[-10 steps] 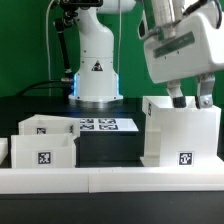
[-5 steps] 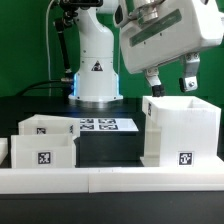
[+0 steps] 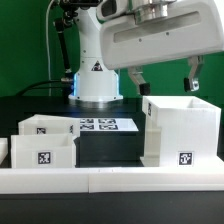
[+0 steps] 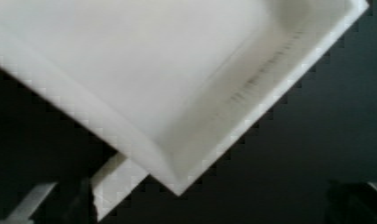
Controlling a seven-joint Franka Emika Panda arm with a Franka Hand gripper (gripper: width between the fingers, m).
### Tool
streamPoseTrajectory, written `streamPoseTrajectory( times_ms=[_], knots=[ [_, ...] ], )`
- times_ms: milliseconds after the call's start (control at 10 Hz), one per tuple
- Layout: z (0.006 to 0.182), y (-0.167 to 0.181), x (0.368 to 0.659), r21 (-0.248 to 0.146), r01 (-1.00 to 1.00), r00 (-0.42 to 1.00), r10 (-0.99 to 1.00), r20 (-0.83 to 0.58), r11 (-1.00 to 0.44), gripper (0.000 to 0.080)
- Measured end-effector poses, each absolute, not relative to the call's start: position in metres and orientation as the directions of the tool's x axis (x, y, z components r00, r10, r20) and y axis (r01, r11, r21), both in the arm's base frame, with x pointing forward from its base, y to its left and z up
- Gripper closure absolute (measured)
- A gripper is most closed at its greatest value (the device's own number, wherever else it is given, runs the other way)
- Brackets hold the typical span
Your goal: Assemble drawer
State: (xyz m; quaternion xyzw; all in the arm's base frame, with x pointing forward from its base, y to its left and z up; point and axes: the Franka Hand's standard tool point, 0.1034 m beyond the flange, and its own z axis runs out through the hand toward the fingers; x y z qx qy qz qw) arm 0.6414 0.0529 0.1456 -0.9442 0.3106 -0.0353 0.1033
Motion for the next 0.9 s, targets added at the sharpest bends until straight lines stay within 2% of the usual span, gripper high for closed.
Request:
streamPoseTrajectory(
  times_ms=[500, 600, 900],
  knots=[
    [0.144, 0.048, 0.641, -0.203, -0.291, 0.948, -0.310, 0.068, -0.935, 0.0150],
    [0.142, 0.039, 0.639, -0.171, -0.182, 0.976, -0.199, 0.087, -0.968, 0.0150],
    [0.136, 0.000, 0.627, -0.128, -0.078, 0.991, -0.091, 0.100, -0.989, 0.0150]
  ],
)
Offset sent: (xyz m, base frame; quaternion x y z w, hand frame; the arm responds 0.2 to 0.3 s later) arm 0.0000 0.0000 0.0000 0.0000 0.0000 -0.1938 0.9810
